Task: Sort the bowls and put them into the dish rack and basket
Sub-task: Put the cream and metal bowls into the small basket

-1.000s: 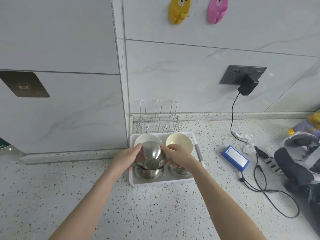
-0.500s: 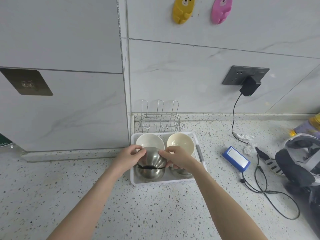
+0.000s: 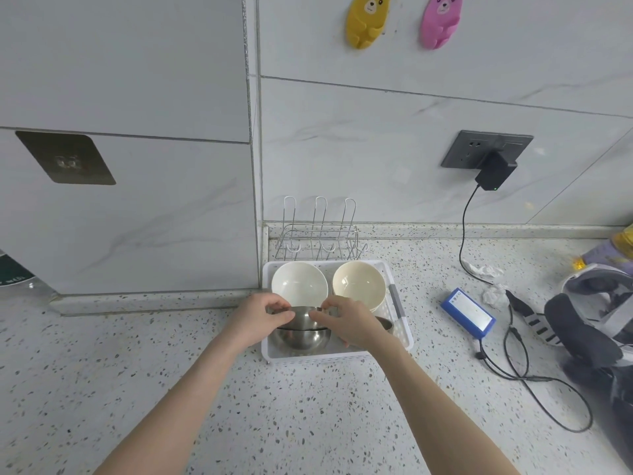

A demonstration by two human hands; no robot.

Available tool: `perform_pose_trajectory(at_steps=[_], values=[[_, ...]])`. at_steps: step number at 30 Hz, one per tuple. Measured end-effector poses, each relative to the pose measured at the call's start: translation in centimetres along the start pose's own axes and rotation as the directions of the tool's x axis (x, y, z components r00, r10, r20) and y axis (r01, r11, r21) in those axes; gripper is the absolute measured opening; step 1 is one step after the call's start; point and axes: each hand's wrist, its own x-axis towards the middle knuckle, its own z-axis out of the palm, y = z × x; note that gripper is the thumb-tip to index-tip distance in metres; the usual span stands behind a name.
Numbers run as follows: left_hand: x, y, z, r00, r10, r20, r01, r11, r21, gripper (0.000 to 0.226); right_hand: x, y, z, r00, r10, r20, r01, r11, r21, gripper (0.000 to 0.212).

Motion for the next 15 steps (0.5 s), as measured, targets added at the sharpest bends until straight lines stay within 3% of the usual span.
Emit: perform_pose_trajectory(at_steps=[3,6,9,15], values=[[-0.1,-0.3,0.0,1.000,-0.009,-0.010,0.008,1.000,-0.016,0.009,-0.7,-0.1,0.0,0.999,-0.028,0.019,0.028,1.000,-0.012,0.042],[-0.3,-0.5,-0.3,0.999,-0.037,-0.008,0.036,0.999,-0.039,0.016,-1.4,0.0,0.2,0.997,-0.041,0.069,0.042,0.999,-0.017,0.055],[-0.7,-0.5,-0.3,0.999,-0.035,-0.026,0.034,0.999,-0.023,0.020,-2.1,-0.4,0.7,1.000,-0.003,0.022,0.005,0.998,-0.059,0.063],[-2.0,-0.4,0.2,0.998,0.052,-0.028,-0.044,0.970,0.239,0.066,-2.5,-0.7,1.2,0.999,0.005,-0.046,-0.008,0.998,-0.055,0.058]])
